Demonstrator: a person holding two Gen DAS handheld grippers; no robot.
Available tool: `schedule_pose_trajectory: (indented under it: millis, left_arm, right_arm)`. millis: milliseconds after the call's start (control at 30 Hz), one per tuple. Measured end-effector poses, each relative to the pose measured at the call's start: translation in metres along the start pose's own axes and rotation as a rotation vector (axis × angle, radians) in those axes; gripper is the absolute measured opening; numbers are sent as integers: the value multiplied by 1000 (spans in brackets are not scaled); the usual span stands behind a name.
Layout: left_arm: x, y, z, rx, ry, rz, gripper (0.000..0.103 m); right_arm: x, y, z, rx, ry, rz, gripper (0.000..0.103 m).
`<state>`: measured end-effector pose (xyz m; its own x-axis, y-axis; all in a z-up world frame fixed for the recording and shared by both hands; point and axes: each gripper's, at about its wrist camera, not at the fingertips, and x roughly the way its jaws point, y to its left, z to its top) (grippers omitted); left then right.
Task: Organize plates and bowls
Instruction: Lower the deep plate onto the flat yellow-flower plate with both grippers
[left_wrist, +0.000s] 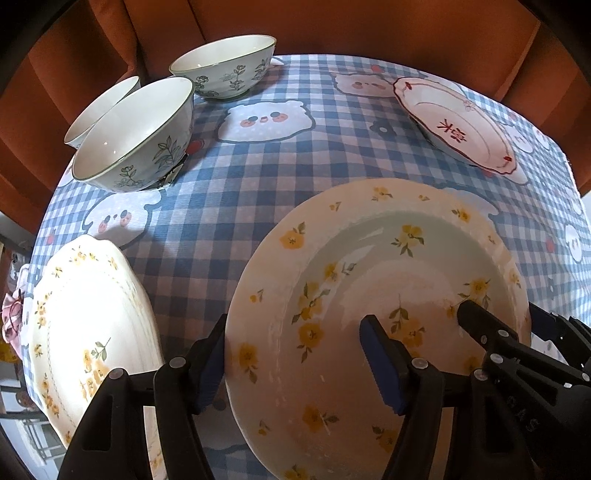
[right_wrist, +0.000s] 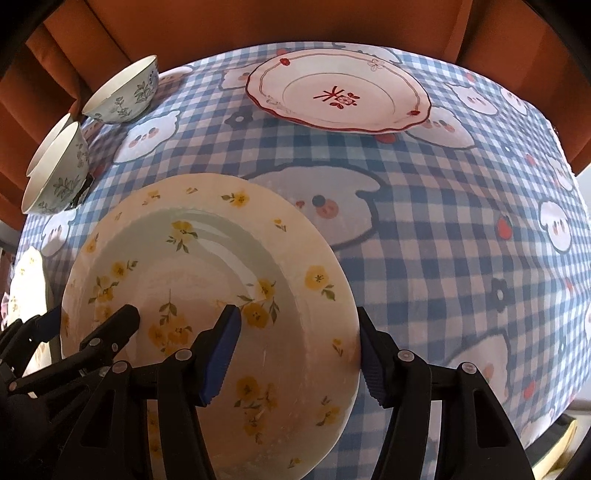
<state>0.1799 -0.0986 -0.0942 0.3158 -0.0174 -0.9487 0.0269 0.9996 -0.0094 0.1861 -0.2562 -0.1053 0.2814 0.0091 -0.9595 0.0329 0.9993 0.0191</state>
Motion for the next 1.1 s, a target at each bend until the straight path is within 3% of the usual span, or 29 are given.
schedule_pose_trajectory:
  millis: [533, 1100]
  left_arm:
    - [-49, 26, -3, 70, -68, -76, 69]
    - [-78, 110, -34, 34, -128, -91, 69]
  right_arm:
    - [-56, 21, -13, 56, -75, -75, 64]
    - [-89, 105, -31, 31, -143, -75, 64]
